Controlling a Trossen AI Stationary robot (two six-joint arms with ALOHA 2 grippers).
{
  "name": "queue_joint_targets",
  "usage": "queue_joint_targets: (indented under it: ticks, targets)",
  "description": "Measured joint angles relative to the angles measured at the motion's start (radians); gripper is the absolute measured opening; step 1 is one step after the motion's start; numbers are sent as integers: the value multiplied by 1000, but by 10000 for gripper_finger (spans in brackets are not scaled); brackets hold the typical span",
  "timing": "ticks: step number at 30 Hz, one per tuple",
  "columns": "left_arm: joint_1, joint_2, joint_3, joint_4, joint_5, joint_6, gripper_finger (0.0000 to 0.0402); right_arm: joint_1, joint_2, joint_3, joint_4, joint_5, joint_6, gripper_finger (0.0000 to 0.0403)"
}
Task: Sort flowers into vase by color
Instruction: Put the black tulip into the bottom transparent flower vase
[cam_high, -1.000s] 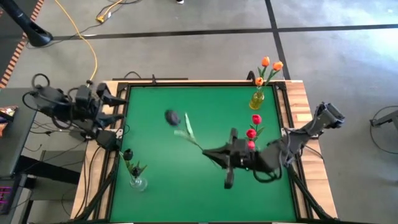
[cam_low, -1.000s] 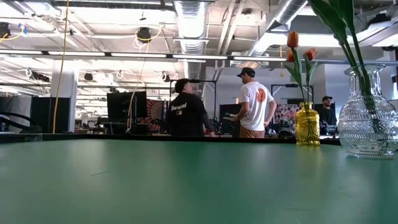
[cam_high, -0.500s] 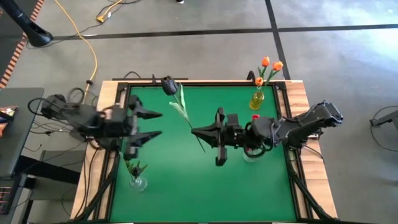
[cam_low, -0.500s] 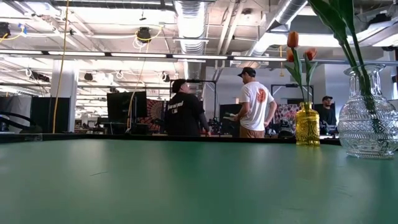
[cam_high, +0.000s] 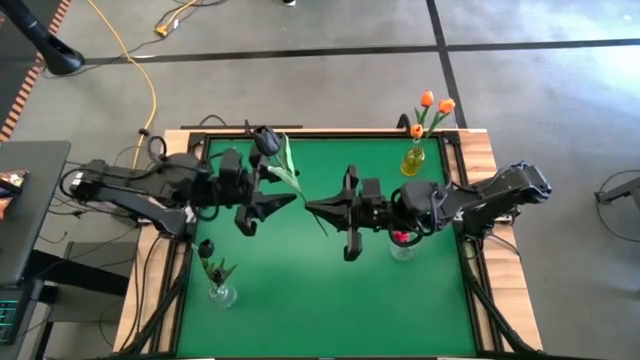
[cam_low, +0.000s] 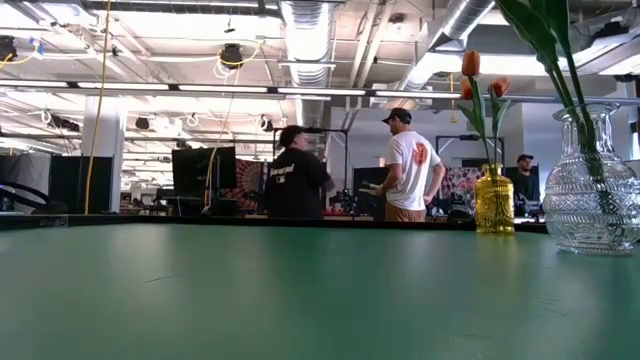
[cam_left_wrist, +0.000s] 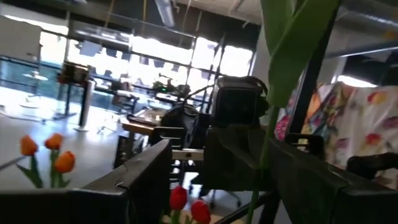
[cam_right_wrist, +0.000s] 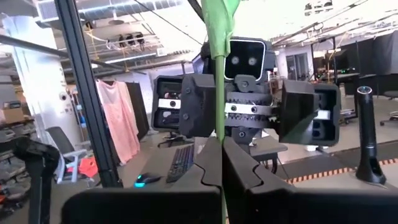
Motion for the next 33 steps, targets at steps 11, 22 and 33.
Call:
queue_joint_targets:
  ticks: [11,22,33]
  targets:
    - [29,59,0,97,117,-33,251,-60,0,0,-20,-14,-2,22]
    - [57,62,0,94,116,-36,191,-65,0,0,-38,-16,1,22]
    - [56,58,0,91,117,35,9,-65,0,0,-33,-16,-9,50]
